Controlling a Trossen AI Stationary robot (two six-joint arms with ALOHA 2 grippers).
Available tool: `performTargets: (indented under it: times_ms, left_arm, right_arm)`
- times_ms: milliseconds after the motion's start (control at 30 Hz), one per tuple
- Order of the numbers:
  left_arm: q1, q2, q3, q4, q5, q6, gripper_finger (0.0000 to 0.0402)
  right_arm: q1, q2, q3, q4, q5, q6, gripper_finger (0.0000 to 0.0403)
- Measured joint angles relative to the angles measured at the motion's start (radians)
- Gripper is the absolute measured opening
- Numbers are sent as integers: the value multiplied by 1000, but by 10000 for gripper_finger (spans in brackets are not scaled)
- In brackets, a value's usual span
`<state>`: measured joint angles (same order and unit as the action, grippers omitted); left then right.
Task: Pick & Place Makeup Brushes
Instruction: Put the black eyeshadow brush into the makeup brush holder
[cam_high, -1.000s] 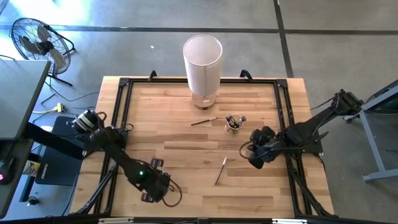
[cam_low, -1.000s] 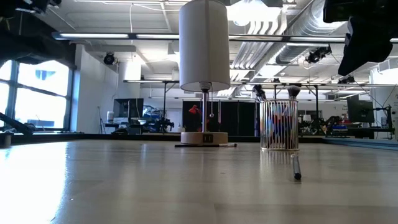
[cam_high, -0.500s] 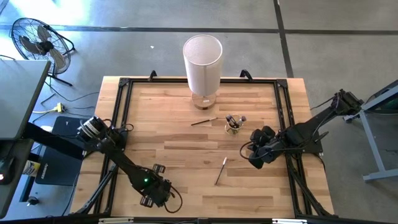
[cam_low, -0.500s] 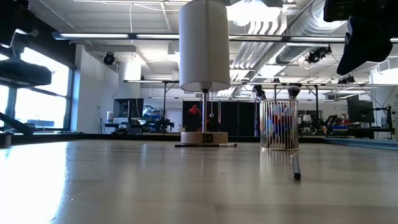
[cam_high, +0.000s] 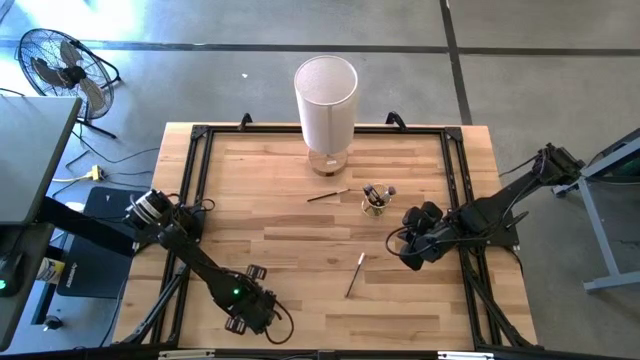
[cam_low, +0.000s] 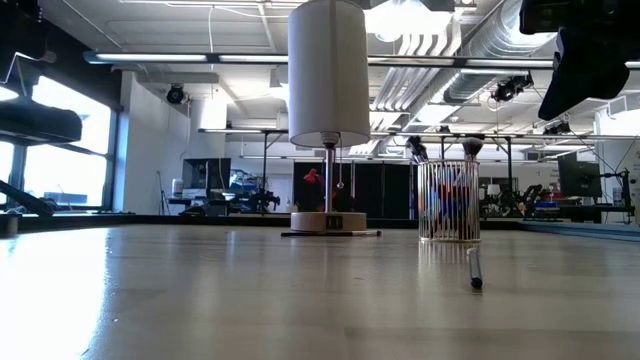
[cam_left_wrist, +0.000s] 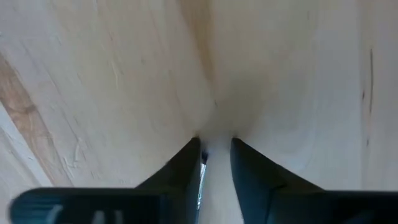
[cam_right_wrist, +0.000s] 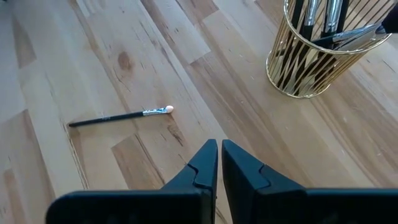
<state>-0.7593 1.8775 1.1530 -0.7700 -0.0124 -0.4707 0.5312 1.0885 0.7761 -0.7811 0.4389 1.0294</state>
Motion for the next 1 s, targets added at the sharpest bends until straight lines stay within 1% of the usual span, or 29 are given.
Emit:
performTargets:
  times_ms: [133,167,267,367,400,433,467,567,633,700,800,833,867,933,1000]
  left_arm:
    - [10,2,0,-8,11,-5,16]
    - [17,2,0,-8,29,-7,9]
    - [49,3,5,-4,74,-20,6]
    - [85,-5,41,-22,67,-70,2]
    - [94,-15,51,-15,32,-76,2]
    - [106,-28,72,2,-30,-76,1]
    - [127,-48,99,22,-71,-78,1]
    - [176,-98,171,27,-227,-76,1]
    - [203,-136,216,11,-288,-41,1]
    - [241,-156,283,71,-339,16,0]
    - [290,-197,351,77,-425,119,0]
    - [313,-199,380,130,-438,151,0]
    - [335,-199,407,178,-437,177,0]
    - [367,-201,441,203,-419,219,0]
    - [399,-195,483,246,-389,262,0]
  right_arm:
    - [0,0,0,0,8,-14,20]
    - [0,0,0,0,16,-18,20]
    - [0,0,0,0,31,-17,18]
    - [0,0,0,0,31,-24,17]
    - [0,0,0,0,31,-24,17]
    - [0,0,0,0,31,-24,17]
    - [0,0,0,2,31,-21,18]
    - [0,0,0,17,47,5,20]
    - [0,0,0,43,76,33,21]
    - [0,0,0,85,107,30,21]
    - [0,0,0,183,149,-55,22]
    - [-1,-2,0,229,161,-100,24]
    - [-1,-2,0,285,176,-157,26]
    - [0,-4,0,413,203,-290,33]
    - [0,-6,0,552,198,-435,41]
